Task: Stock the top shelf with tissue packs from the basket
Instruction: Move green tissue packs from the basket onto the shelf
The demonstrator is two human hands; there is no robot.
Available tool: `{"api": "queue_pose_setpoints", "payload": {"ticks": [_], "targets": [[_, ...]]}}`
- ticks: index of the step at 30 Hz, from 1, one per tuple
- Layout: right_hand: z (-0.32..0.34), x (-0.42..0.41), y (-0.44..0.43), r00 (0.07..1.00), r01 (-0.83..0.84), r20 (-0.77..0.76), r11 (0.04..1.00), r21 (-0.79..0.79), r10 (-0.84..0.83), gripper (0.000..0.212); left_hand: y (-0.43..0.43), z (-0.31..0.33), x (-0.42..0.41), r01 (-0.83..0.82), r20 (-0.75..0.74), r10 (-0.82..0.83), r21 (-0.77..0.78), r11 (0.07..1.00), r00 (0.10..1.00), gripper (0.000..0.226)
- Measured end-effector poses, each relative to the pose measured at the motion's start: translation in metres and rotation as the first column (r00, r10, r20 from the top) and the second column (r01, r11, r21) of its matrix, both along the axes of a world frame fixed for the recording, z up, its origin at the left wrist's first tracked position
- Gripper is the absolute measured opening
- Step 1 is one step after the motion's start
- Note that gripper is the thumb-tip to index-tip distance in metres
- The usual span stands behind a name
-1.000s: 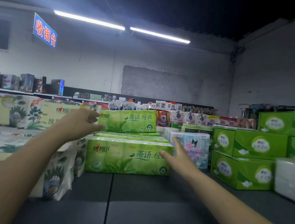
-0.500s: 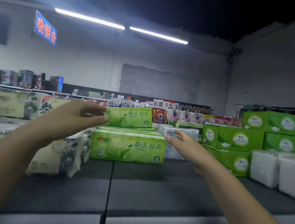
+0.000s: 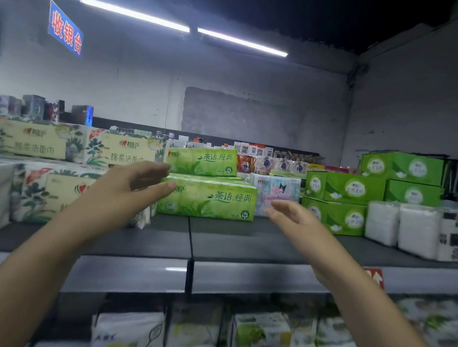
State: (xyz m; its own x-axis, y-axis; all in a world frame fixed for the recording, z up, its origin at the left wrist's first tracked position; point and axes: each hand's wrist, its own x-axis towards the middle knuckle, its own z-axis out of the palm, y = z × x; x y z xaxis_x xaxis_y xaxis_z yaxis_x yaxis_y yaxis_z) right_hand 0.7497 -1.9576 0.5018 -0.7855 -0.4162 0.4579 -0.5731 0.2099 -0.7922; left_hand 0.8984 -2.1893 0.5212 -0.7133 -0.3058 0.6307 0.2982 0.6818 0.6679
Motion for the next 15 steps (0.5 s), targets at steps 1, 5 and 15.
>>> {"api": "queue_pose_setpoints", "payload": {"ticks": [1, 5, 15], "targets": [[-0.001, 0.008, 0.002, 1.000, 0.017, -0.002, 1.000, -0.019, -0.017, 0.042, 0.002, -0.003, 0.005, 0.008, -0.004, -0.008, 0.020, 1.000, 1.000, 0.058], [-0.006, 0.037, 0.014, 0.999, 0.047, -0.008, 0.998, -0.045, -0.048, 0.038, 0.011, -0.013, 0.026, 0.052, -0.014, -0.051, 0.104, 0.993, 0.999, 0.058], [-0.004, 0.084, 0.057, 0.999, 0.033, 0.008, 0.991, -0.126, -0.032, 0.039, 0.033, -0.009, 0.066, -0.009, -0.086, 0.030, 0.229, 0.973, 0.996, 0.041]]}}
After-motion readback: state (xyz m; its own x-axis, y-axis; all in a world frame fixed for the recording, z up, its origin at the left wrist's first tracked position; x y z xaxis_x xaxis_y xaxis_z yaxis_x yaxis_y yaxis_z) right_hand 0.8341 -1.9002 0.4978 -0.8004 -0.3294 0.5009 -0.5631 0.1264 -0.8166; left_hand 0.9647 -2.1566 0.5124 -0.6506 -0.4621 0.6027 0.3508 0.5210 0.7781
